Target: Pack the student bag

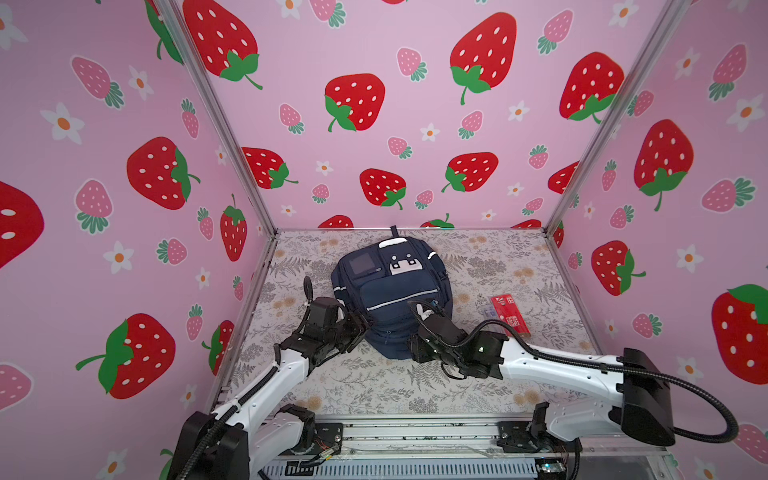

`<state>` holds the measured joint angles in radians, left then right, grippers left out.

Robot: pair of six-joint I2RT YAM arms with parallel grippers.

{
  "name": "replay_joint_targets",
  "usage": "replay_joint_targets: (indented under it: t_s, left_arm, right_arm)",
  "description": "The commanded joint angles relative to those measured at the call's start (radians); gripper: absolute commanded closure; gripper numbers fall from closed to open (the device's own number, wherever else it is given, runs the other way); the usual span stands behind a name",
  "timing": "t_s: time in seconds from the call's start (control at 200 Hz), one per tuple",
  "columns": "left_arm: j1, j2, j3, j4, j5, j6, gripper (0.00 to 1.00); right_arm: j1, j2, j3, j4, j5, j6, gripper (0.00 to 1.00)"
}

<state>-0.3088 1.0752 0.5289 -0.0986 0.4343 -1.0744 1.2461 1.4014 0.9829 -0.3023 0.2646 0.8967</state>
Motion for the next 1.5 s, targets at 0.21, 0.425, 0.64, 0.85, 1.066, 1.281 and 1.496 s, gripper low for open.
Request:
replay_joint_targets:
  t_s: [0.21, 0.425, 0.64, 0.85, 1.066, 1.281, 1.496]
  left_arm:
    - [0.012, -0.063, -0.026, 0.034, -0.007, -0.051, 0.33]
    - [0.066, -0.127, -0.058, 0.002, -0.014, -0.060, 0.33]
    - [0.070, -0.120, -0.052, 0.020, 0.009, -0.065, 0.34]
    - [0.073, -0.112, -0.047, 0.026, 0.022, -0.061, 0.35]
    - [0.074, -0.120, -0.043, 0.020, 0.037, -0.053, 0.37]
    - [0.080, -0.119, -0.042, 0.017, 0.039, -0.049, 0.38]
    - [0.080, -0.100, -0.044, 0.025, 0.044, -0.052, 0.38]
  right_arm:
    - [0.030, 0.240, 0.244, -0.156, 0.055, 0.056, 0.45]
    - [0.042, 0.369, 0.378, -0.204, 0.094, 0.027, 0.46]
    - [0.043, 0.506, 0.531, -0.376, 0.166, 0.057, 0.43]
    - [0.040, 0.600, 0.612, -0.439, 0.199, 0.060, 0.51]
    - [0.033, 0.625, 0.648, -0.456, 0.231, 0.056, 0.61]
    - [0.025, 0.636, 0.645, -0.420, 0.212, 0.038, 0.80]
    - [0.024, 0.617, 0.639, -0.416, 0.225, 0.025, 0.96]
